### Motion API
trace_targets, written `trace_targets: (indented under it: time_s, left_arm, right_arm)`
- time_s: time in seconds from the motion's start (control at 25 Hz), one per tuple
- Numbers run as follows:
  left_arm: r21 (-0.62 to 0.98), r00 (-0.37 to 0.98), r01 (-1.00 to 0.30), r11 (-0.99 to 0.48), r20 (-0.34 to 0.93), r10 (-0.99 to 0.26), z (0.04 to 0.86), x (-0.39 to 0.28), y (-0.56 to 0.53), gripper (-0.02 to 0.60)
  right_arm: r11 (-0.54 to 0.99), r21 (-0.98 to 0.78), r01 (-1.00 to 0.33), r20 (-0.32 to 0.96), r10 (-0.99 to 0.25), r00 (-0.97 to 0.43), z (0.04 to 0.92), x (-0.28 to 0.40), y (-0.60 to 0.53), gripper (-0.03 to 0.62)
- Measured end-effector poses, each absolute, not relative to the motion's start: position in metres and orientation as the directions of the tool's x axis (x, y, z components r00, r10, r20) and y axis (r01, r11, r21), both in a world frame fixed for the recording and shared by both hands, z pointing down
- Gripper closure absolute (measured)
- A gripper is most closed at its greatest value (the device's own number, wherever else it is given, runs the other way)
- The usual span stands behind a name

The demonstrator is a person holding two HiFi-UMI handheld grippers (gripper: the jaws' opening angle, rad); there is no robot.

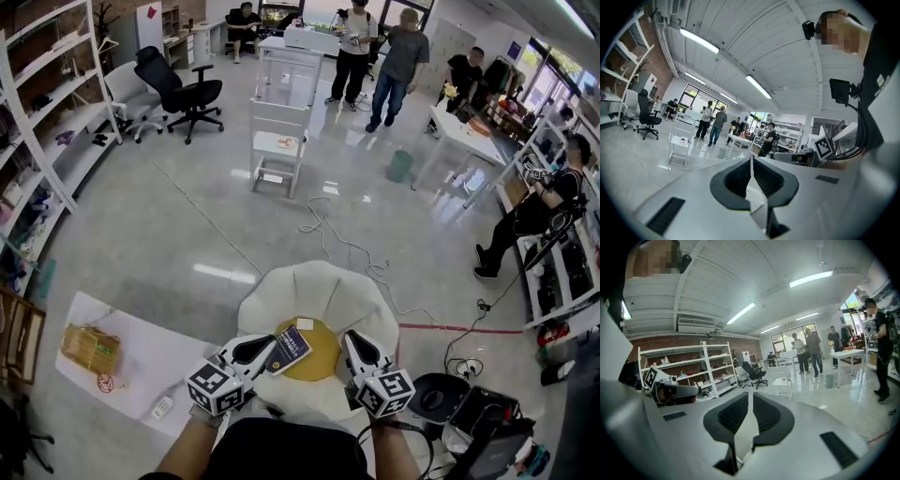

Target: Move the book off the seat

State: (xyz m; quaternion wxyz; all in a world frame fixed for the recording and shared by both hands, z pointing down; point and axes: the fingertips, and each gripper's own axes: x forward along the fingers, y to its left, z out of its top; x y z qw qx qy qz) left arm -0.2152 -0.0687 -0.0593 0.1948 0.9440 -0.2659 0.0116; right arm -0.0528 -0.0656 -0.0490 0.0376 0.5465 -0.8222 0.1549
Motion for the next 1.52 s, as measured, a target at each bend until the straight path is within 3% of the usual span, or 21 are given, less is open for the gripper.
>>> trace_targets:
  time_s: [0.64,1.52]
  left_arm:
    - [0.450,0.763,-0.642,-0.621,0.294,-0.576,0.032,-0.214,-0.101,0.562]
    - [0.593,0.705,-0.705,-0.389,0.519,-0.484,0.291,-0.197,-0.087,0.373]
  right_arm:
    - [0.332,-0.357,-0.873,0.384,-0.800,-0.461,0.051,-0.026,-0.112,0.541]
    - [0.285,-0.463,-0.839,0.674,-0.502,-0.542,0.347,-0.029,-0.126,0.360]
